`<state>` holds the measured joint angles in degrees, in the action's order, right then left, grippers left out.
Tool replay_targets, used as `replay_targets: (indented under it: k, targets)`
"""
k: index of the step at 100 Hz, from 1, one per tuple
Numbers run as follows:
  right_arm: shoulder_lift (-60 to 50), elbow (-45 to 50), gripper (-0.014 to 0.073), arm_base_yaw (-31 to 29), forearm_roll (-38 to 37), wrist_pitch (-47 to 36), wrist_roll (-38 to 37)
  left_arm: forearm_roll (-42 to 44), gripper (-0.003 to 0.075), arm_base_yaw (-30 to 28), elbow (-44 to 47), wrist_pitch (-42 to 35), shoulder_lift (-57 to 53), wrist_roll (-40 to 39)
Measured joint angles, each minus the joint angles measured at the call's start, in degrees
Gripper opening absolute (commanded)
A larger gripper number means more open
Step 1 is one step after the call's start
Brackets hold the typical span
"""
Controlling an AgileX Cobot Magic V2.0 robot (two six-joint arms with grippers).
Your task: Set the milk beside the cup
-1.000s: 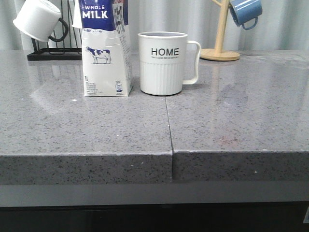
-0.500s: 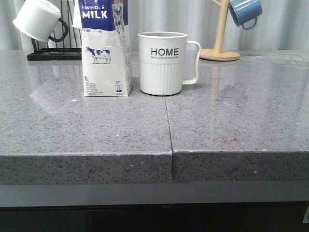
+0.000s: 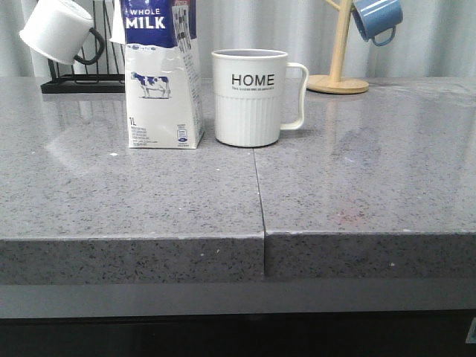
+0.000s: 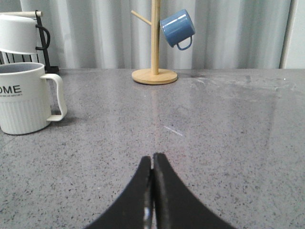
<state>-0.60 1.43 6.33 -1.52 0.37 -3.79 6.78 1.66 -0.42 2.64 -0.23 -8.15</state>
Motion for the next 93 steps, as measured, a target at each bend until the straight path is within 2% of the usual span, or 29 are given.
replay_targets:
  k: [30, 93]
  targets:
    - [0.0, 0.21, -0.0068, -2.41, 0.0, -0.95, 0.0, 0.0, -0.0021, 0.0, 0.0, 0.0, 0.0, 0.0]
    - [0.0, 0.21, -0.0068, -2.63, 0.32, -0.95, 0.0, 0.0, -0.0021, 0.0, 0.0, 0.0, 0.0, 0.0]
